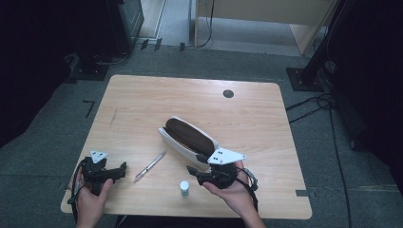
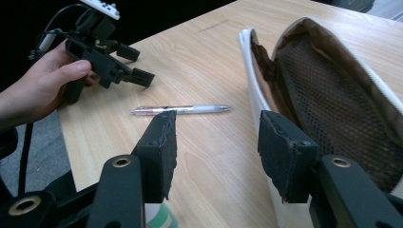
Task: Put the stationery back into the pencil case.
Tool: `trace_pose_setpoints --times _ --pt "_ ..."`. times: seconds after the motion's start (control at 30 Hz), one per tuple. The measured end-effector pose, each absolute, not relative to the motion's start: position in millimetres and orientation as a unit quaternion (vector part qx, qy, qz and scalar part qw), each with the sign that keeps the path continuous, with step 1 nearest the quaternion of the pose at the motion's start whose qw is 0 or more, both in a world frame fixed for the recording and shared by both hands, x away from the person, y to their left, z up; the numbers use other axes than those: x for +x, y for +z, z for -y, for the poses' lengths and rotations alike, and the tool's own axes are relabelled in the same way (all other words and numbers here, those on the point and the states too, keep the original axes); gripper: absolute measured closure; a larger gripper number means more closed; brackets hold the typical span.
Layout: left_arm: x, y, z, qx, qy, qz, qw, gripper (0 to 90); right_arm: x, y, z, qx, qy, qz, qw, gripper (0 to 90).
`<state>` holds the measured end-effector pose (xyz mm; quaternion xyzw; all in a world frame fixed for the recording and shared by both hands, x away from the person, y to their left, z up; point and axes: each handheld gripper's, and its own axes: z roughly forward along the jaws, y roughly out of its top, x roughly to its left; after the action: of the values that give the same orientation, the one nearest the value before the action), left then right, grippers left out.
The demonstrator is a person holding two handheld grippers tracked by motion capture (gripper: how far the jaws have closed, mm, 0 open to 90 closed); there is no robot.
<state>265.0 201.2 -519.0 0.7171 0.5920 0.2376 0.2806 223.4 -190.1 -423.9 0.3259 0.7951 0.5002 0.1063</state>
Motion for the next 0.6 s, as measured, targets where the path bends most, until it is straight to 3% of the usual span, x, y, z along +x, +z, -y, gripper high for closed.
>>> trace_pose_setpoints --times 0.6 --pt "265.0 -519.0 -201.2 0.717 0.238 -0.592 0.281 0.0 218.3 -430.6 184.3 0.3 0.504 -0.806 0.081 47.9"
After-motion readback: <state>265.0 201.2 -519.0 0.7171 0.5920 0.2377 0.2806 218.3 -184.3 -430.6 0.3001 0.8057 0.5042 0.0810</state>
